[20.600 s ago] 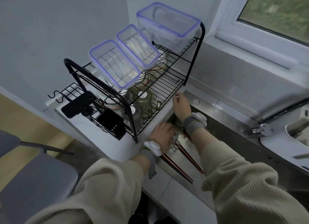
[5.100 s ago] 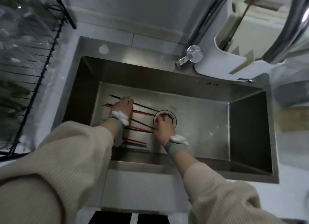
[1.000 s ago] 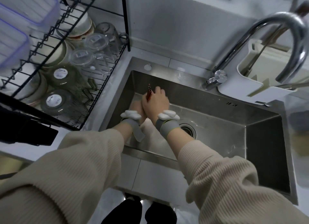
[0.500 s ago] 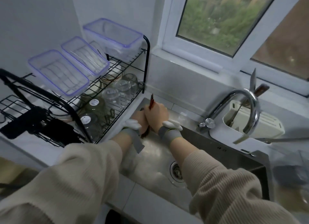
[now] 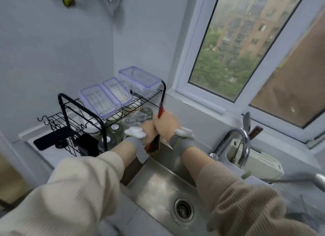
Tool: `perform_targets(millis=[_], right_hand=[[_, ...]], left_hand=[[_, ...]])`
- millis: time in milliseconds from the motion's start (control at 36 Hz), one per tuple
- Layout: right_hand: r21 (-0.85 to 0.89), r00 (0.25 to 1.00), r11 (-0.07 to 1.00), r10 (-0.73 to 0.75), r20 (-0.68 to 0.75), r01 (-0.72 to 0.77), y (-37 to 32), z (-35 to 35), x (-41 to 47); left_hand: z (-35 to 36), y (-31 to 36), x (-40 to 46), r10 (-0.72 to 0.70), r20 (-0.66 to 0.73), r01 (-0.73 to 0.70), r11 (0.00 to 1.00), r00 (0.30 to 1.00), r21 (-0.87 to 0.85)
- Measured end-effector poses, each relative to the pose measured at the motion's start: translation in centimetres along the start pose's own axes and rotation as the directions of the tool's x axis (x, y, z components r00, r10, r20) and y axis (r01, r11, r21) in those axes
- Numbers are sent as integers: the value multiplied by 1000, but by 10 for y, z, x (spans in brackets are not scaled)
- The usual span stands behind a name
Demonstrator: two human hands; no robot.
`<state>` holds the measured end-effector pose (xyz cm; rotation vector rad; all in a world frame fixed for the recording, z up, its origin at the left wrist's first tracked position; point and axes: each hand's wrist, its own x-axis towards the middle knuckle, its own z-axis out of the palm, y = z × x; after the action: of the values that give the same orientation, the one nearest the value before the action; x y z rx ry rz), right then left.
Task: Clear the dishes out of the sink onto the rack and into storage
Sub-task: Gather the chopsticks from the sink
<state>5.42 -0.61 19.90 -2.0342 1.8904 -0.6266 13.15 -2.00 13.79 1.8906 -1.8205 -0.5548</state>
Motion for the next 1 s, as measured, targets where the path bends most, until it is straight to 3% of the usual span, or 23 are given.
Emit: perform_targets(millis=[139,250,417,528,639,806,1000], right_hand=[[21,998,998,-66,-5,66,-29,-20,-9],[40,988,988,-151,7,151,-67,-36,-19],[80,959,957,-282,21,280,-134,-47,-24],[143,928,922,-369,55,358,-172,-48,-17],[133,893,890,-446,60,436,-207,-41,-13],[145,873,885,-463,154,443,-228,-26,-8],[82,818,862,-502,280,500,-211,4,-2]], left_hand=[[-39,-1,-13,48,-6,-47,997,999,65],[-82,-3,-38,95,-133,-97,995,987,-10],[-149,-17,-68,12,-140,-50,961,990,-271],[-176,-31,-73,-103,-199,-3,882,974,-471],[-202,-53,-74,-157,-249,-12,825,956,-565],[-211,-93,-62,-202,-187,45,785,961,-618],[-210,-131,-62,-87,-32,49,782,996,-621]])
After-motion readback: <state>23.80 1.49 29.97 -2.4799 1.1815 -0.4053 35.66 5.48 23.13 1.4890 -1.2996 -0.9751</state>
